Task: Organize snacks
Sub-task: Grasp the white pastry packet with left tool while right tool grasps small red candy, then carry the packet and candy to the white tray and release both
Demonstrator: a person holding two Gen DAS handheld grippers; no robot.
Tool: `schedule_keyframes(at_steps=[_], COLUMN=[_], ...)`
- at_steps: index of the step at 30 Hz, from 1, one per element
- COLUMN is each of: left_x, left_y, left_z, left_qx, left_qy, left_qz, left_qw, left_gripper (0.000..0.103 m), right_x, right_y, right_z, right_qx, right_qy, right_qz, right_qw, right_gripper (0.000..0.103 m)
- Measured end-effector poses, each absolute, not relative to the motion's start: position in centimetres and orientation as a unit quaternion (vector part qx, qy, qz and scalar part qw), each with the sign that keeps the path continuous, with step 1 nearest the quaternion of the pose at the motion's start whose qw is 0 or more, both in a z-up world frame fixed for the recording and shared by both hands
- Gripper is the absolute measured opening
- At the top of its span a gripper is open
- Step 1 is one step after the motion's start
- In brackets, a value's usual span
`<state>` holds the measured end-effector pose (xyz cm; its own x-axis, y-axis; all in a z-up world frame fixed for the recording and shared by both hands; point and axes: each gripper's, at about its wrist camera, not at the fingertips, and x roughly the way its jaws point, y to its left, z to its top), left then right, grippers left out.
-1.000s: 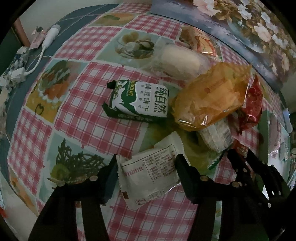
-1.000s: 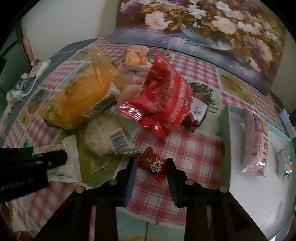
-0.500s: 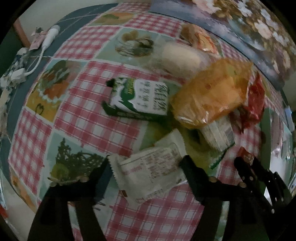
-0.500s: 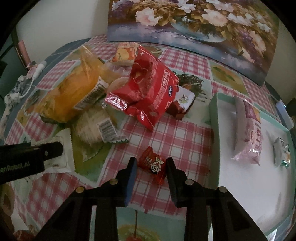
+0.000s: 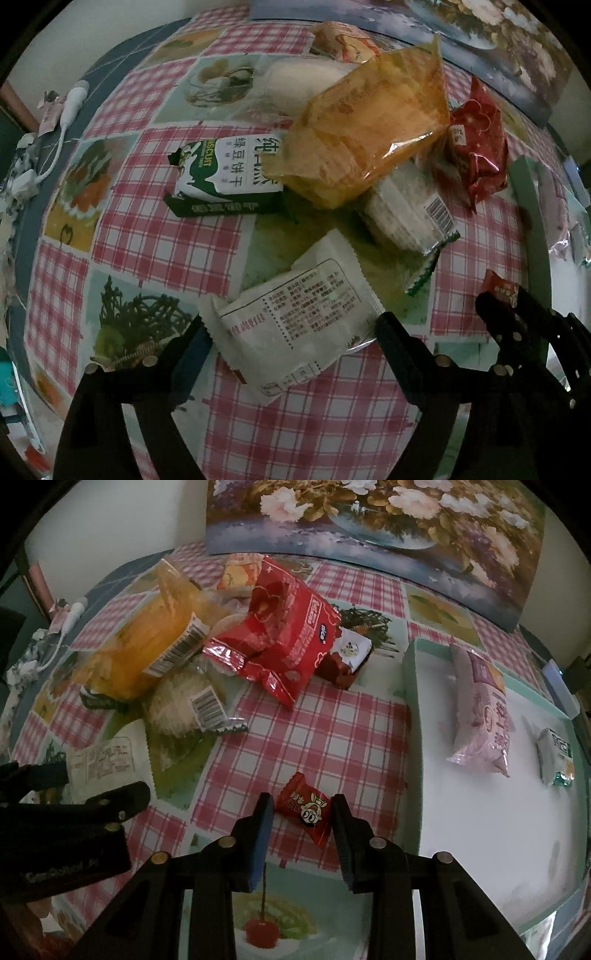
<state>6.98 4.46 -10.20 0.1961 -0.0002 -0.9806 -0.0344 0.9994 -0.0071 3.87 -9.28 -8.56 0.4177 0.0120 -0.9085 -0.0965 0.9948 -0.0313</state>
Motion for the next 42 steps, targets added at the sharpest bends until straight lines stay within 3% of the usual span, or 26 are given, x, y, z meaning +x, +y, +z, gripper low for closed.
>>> schedule_keyframes(at_steps=[6, 11, 18, 19, 42], left_x=[6.3, 6.3, 6.2, 6.2, 5.0], left_y=[3.7, 3.0, 2.5, 2.5, 4.0], left_z=[-10.1, -9.7, -9.1, -8.9, -2.4], left_qx=[-0.001, 0.005, 0.006, 0.004, -0.018], left_qy=[0.630, 0.622, 0.621, 0.621, 0.569], left_qz=[0.007, 0.001, -0.004, -0.006, -0.018], left_qw=[0.777, 0.783, 0.784, 0.784, 0.822], left_gripper=[0.085, 0.071, 0.067, 0.060, 0.058], right_x=[3.5, 3.4, 3.5, 3.5, 3.6], right_y=[-9.3, -9.3, -9.2, -9.2, -11.9], right_z=[-8.5, -8.4, -8.4, -8.4, -3.9], right_qx=[-0.039, -0.039, -0.038, -0.038, 0.044], right_qy=[0.542, 0.543, 0.543, 0.543, 0.485], right_qz=[0.029, 0.030, 0.029, 0.030, 0.042], right_qw=[0.839, 0.838, 0.838, 0.838, 0.872], right_gripper=[0.034, 0.034, 0.034, 0.034, 0.032])
